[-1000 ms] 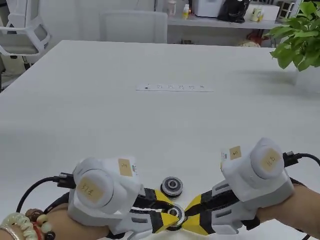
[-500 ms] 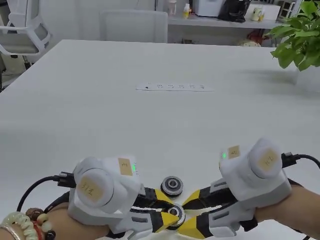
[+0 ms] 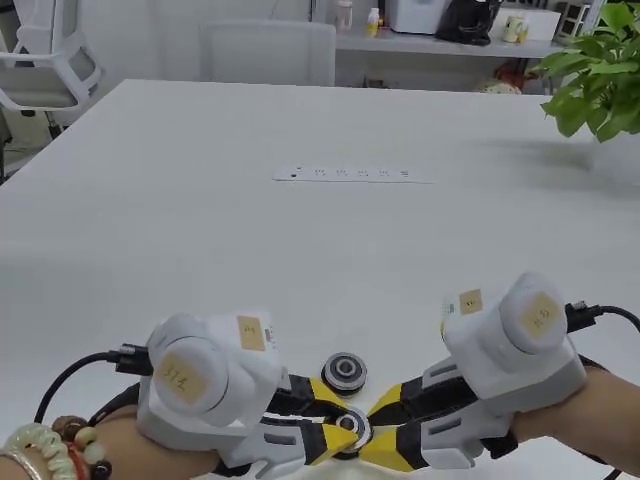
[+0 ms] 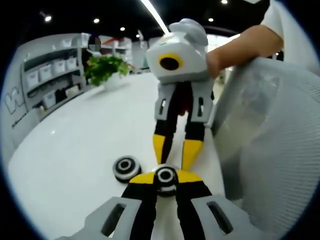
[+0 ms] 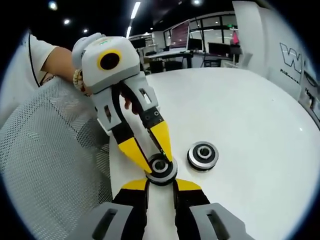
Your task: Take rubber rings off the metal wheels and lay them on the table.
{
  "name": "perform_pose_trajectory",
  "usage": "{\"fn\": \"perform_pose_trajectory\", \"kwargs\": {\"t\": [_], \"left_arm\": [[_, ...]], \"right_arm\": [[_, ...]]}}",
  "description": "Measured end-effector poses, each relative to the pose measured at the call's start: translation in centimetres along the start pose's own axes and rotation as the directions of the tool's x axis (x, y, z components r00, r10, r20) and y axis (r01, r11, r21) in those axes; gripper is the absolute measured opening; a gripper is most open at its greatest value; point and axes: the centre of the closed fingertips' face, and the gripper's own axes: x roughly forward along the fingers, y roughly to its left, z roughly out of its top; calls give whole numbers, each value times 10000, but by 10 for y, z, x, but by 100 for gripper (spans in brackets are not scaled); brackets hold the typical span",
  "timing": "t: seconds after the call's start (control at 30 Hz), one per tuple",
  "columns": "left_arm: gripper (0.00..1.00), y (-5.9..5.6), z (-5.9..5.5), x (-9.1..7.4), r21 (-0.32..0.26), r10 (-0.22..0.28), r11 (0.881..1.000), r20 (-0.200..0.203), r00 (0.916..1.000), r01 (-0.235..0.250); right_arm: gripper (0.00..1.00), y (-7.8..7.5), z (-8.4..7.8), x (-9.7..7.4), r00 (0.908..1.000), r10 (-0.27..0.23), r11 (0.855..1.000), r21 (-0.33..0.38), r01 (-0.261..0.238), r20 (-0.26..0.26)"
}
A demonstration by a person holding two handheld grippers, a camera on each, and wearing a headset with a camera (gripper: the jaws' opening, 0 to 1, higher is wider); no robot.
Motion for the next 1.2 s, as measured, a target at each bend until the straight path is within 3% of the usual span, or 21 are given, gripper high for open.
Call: {"fn": "perform_pose_trajectory", "kwargs": {"t": [0.13, 0.5, 0.7, 0.83, 1.2], "left_arm": [[14, 0, 0, 0, -11, -1, 10000, 13, 10000, 1], [14, 0, 1, 0, -33, 1, 10000, 7, 10000, -1], [14, 0, 1, 0, -48, -1, 10000, 21, 10000, 2], [14, 0, 1, 0, -80, -2, 10000, 36, 10000, 2], [14, 1, 0, 0, -168, 33, 9999, 64, 10000, -31]], "right_arm": [[23, -2, 4, -1, 9997, -38, 9996, 283, 31, 250], [14, 1, -2, -1, 10000, 22, 9991, -431, -23, -37], [15, 0, -1, -1, 10000, -28, 9989, -470, 28, 6], [21, -1, 1, 0, 9997, -149, 9986, -498, 158, 172], [16, -1, -1, 0, 9999, -6, 9979, -644, 13, 106]]}}
